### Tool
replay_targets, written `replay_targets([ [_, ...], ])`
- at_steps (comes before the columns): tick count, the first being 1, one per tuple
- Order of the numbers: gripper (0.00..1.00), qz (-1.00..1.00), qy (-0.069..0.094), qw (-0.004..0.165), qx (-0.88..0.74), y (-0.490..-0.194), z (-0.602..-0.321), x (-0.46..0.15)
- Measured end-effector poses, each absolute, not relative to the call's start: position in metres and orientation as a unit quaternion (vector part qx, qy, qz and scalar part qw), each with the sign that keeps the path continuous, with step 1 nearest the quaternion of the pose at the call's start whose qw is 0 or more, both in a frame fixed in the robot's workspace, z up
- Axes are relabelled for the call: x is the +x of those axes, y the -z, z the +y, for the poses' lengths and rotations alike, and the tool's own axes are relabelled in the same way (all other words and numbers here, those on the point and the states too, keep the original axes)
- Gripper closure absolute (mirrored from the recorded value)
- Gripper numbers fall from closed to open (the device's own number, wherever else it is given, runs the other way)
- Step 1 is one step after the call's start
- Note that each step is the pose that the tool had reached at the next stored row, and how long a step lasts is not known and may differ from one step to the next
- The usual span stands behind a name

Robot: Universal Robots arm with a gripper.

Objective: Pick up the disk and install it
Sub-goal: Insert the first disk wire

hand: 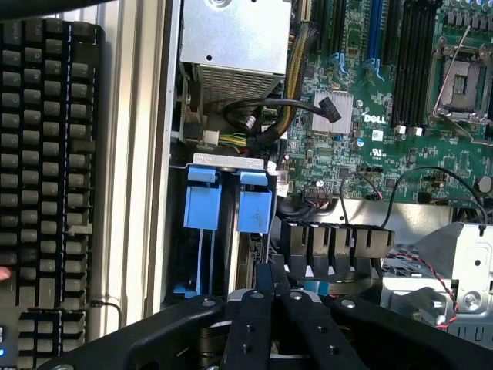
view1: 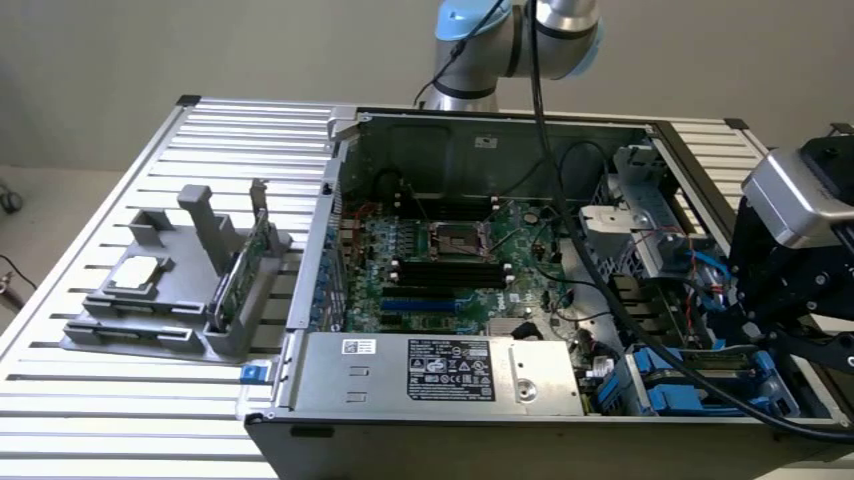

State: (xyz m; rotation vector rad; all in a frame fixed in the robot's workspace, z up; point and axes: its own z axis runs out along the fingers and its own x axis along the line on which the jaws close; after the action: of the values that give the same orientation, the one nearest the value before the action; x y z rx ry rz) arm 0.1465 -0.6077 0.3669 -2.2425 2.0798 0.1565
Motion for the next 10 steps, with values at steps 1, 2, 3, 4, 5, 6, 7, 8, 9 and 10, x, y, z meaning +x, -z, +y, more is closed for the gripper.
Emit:
replay_targets([
  [1, 0.89, 0.679, -0.051, 0.040, -0.732, -0.3670, -0.6077, 0.1465],
  [2, 0.89, 0.679, -0.051, 0.040, -0.732, -0.3670, -0.6077, 0.1465],
  [3, 0.89, 0.679, -0.051, 0.040, -0.732, -0.3670, -0.6077, 0.1465],
  [4, 0.89, 0.679, -0.051, 0.040, -0.732, -0.3670, -0.6077, 0.1465],
  [5, 0.89, 0.679, -0.051, 0.040, -0.732, -0.3670, -0.6077, 0.1464],
  [6, 0.89, 0.679, -0.051, 0.040, -0.732, -0.3669, -0.6077, 0.1464],
  [7, 0.89, 0.679, -0.051, 0.040, -0.732, -0.3669, -0.6077, 0.1465],
  [8, 0.89, 0.679, -0.051, 0.040, -0.732, -0.3670, -0.6077, 0.1465],
  [9, 0.89, 0.679, -0.051, 0.040, -0.732, -0.3670, -0.6077, 0.1465],
  [10, 0.89, 0.679, -0.051, 0.040, -0.732, -0.3669, -0.6077, 0.1465],
])
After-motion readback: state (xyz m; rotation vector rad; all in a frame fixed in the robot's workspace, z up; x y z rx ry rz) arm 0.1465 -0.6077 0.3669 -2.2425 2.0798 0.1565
